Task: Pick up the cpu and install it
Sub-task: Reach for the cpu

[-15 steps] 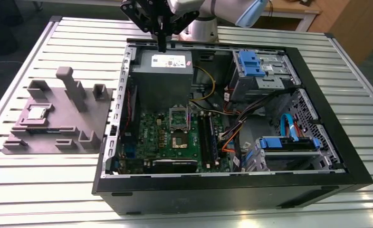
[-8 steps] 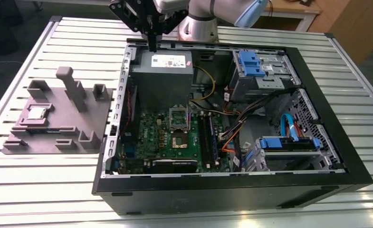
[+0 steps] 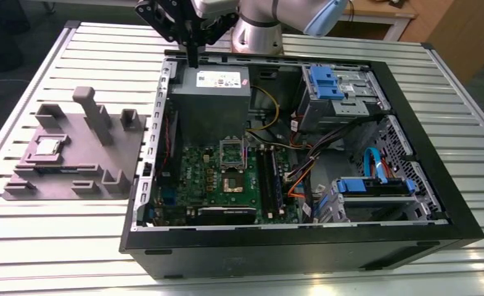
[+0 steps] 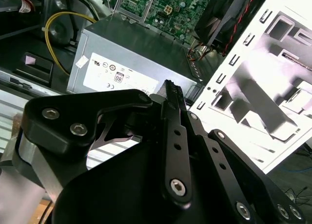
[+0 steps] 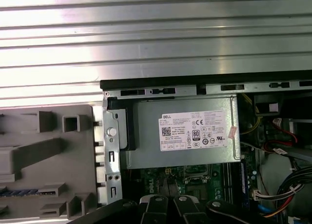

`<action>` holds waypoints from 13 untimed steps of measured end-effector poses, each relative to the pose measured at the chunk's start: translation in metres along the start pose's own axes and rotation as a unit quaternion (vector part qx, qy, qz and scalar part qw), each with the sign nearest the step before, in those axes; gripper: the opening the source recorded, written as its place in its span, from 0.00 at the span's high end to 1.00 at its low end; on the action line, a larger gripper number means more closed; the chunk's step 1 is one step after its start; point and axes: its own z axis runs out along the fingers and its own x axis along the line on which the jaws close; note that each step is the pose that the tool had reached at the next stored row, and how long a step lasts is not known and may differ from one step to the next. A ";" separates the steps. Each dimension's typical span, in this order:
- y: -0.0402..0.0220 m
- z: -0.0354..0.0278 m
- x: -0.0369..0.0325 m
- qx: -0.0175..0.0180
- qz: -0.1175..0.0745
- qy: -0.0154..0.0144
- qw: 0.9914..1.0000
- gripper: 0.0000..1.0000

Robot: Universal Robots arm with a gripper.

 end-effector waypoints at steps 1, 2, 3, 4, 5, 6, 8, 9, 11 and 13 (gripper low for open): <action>0.0000 0.0000 0.0004 0.000 0.000 0.000 1.000 0.90; -0.0001 0.0000 0.0008 0.000 0.000 0.000 1.000 0.90; -0.0001 -0.0001 0.0014 0.000 0.000 0.000 1.000 0.90; -0.0002 0.0000 0.0020 0.000 0.000 0.000 1.000 0.90; -0.0002 0.0000 0.0027 0.000 0.000 0.000 1.000 0.90; -0.0003 0.0000 0.0034 0.000 0.000 0.000 1.000 0.90; -0.0004 0.0000 0.0048 0.000 0.000 0.000 1.000 0.90; -0.0004 0.0000 0.0056 0.000 0.000 0.000 1.000 0.90; -0.0005 0.0000 0.0069 0.000 0.000 0.000 1.000 0.90; -0.0006 0.0000 0.0081 0.000 0.000 0.000 1.000 0.90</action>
